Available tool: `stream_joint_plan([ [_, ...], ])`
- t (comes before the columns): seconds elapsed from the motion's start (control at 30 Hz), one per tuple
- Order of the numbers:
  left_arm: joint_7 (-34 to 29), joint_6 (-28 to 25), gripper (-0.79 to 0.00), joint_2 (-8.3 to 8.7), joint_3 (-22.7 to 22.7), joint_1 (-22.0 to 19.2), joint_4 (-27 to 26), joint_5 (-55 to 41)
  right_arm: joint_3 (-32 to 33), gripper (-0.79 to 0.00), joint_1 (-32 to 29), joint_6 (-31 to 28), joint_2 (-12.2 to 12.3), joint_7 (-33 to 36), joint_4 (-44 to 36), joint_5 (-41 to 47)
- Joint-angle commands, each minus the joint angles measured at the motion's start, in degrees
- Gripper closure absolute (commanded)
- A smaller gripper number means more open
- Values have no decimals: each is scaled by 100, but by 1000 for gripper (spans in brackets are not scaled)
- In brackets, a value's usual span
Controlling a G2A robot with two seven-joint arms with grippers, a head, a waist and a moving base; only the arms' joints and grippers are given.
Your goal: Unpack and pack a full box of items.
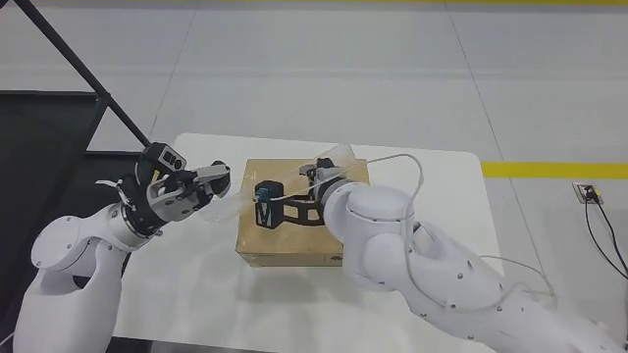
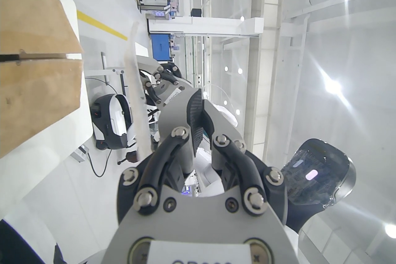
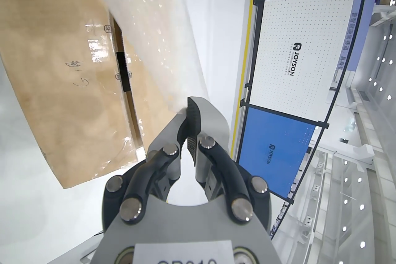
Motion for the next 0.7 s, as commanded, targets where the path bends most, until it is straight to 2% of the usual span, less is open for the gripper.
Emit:
stream_joint_plan([
  [0.0,161,-60,-3,6,-53,44,32,-44,34,0,-11,84,-5,84,-30,37],
  [0.2,1015,-373,-12,-12,-147,238,118,-156,154,0,-105,225,-22,211,-127,42],
  [0.37,1557,-611,-58,-28,-251,471,169,-308,236,0,-195,234,-36,226,-163,-21],
  [0.5,1778,-711,-74,-30,-299,675,116,-325,268,0,-224,215,-52,215,-165,-76],
  [0.67,1805,-776,-151,-15,-301,1009,-142,-104,230,0,-207,279,-82,279,-57,-166],
])
